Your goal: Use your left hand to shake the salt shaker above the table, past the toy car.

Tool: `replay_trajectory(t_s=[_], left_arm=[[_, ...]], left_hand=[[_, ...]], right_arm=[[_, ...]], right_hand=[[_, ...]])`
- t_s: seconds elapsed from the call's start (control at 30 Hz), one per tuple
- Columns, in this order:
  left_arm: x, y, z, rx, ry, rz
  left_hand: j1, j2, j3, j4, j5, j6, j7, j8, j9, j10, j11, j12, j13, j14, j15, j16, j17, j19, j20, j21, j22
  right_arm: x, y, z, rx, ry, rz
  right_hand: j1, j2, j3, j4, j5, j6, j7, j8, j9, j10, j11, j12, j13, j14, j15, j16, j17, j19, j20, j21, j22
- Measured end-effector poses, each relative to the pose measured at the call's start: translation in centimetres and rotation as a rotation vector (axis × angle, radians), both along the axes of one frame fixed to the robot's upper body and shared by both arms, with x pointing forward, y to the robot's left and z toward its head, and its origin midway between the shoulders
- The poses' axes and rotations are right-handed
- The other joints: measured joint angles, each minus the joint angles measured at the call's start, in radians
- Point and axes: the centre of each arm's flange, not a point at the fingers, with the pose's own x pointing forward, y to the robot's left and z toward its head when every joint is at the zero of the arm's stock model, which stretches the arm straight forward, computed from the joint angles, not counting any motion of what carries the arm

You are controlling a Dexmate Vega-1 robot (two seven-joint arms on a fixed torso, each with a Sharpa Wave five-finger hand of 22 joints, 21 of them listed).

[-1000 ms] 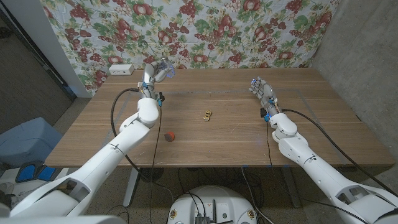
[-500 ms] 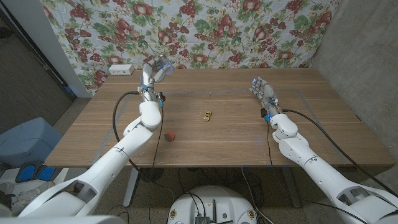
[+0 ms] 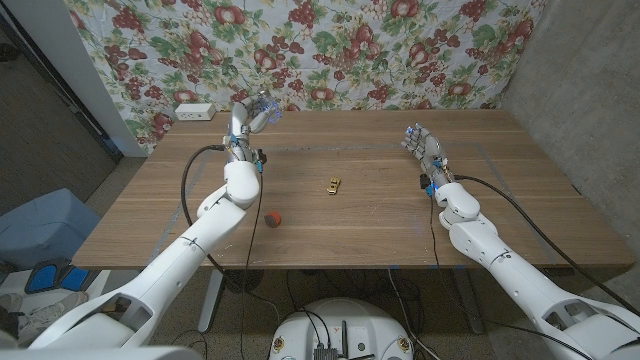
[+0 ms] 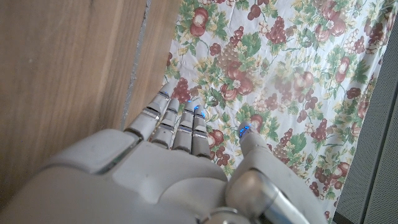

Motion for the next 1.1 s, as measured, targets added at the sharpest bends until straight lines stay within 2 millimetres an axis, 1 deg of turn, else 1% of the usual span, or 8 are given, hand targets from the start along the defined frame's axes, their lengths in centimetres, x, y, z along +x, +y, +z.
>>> replay_trajectory(t_s=[0.03,0.07,0.3,0.33,0.6,1.0,1.03,1.1], left_arm=[[-0.4,-0.1,0.4,0.004,-0.011,-0.004],[1.5,0.3,-1.0,0.021,0.138,0.025],[0.6,-0.1,0.8,0.063,0.17,0.022],[1.7,0.3,-0.3,0.071,0.28,0.04],[2.4,0.4,-0.3,0.111,0.44,0.05],[1.3,0.0,2.1,0.166,0.398,0.057],[2.7,0.4,-0.3,0.16,0.571,0.043],[2.6,0.4,-0.1,0.166,0.567,0.046]], left_hand=[[0.0,0.0,0.0,0.0,0.0,0.0,0.0,0.0,0.0,0.0,0.0,0.0,0.0,0.0,0.0,0.0,0.0,0.0,0.0,0.0,0.0],[-0.001,0.001,0.0,0.0,0.0,0.0,0.0,0.0,0.0,0.0,0.0,0.0,0.0,0.0,0.0,0.0,0.0,0.0,0.0,0.0,0.0],[-0.001,0.001,0.0,0.0,-0.003,0.0,0.0,0.004,-0.001,0.001,0.0,0.0,0.0,0.0,0.0,0.0,0.0,-0.002,0.002,0.008,0.001],[-0.001,0.001,0.0,0.0,-0.002,0.0,0.0,0.004,-0.001,0.001,0.0,-0.001,0.0,0.0,0.0,0.0,0.0,-0.002,0.002,0.008,0.001],[-0.002,0.002,0.0,0.0,0.001,0.0,0.0,0.004,0.0,0.001,0.0,-0.002,0.0,0.0,0.0,0.0,-0.001,-0.003,0.003,0.008,0.001],[-0.002,0.002,0.0,0.0,0.001,0.0,0.0,0.003,0.0,0.002,-0.001,-0.006,0.0,0.0,0.0,-0.004,-0.004,-0.003,0.003,0.008,0.0],[-0.002,0.002,0.0,0.0,0.001,0.0,0.0,0.003,0.0,0.002,-0.001,-0.006,-0.001,0.0,0.0,-0.004,-0.004,-0.003,0.003,0.008,0.0],[-0.002,0.002,0.0,0.0,0.001,0.0,0.0,0.002,0.0,0.002,-0.001,-0.008,-0.001,0.0,0.0,-0.004,-0.004,-0.003,0.003,0.008,0.0]], right_arm=[[0.0,0.0,0.0,0.0,0.0,0.0],[-0.2,-0.1,0.0,-0.001,-0.002,0.0],[-0.3,-0.1,0.0,-0.001,-0.003,0.001],[-0.3,-0.2,-0.1,-0.003,-0.004,0.001],[-0.5,-0.1,-0.1,-0.004,-0.007,0.003],[-0.5,-0.2,-0.1,-0.001,-0.004,-0.006],[-0.7,0.0,-0.1,-0.002,-0.008,0.0],[-0.7,0.0,-0.1,-0.002,-0.007,-0.002]], right_hand=[[0.0,0.0,0.0,0.0,0.0,0.0,0.0,0.0,0.0,0.0,0.0,0.0,0.0,0.0,0.0,0.0,0.0,0.0,0.0,0.0,0.0],[0.0,0.0,0.0,0.0,0.0,0.0,0.0,0.0,0.0,0.0,0.0,0.0,0.0,0.0,0.0,0.0,0.0,0.0,0.0,0.0,0.0],[0.0,0.0,0.0,0.0,0.0,0.0,0.0,0.0,0.0,0.0,0.0,0.0,0.0,0.0,0.0,0.0,0.0,0.0,0.0,0.0,0.0],[0.0,0.0,0.0,0.0,0.0,0.0,0.0,0.0,0.0,0.0,0.0,0.0,0.0,0.0,0.0,0.0,0.0,0.0,0.0,0.0,0.0],[0.0,0.0,0.0,0.0,0.0,0.0,0.0,0.0,0.0,0.0,0.0,0.0,0.0,0.0,0.0,0.0,0.005,0.0,0.0,0.0,0.0],[0.0,0.0,0.0,0.0,0.0,0.0,0.0,0.0,0.0,0.0,0.0,0.0,0.0,0.006,-0.006,0.0,0.005,0.0,0.0,0.0,0.0],[0.0,0.0,0.0,0.0,0.0,0.0,0.0,0.0,0.0,0.0,0.0,0.0,0.0,0.006,-0.006,0.0,0.005,0.0,0.0,0.0,0.0],[0.0,0.0,0.0,0.0,0.0,0.0,0.0,0.0,0.0,0.0,0.0,0.0,0.0,0.006,-0.006,0.0,0.005,0.0,0.0,0.0,0.0]])
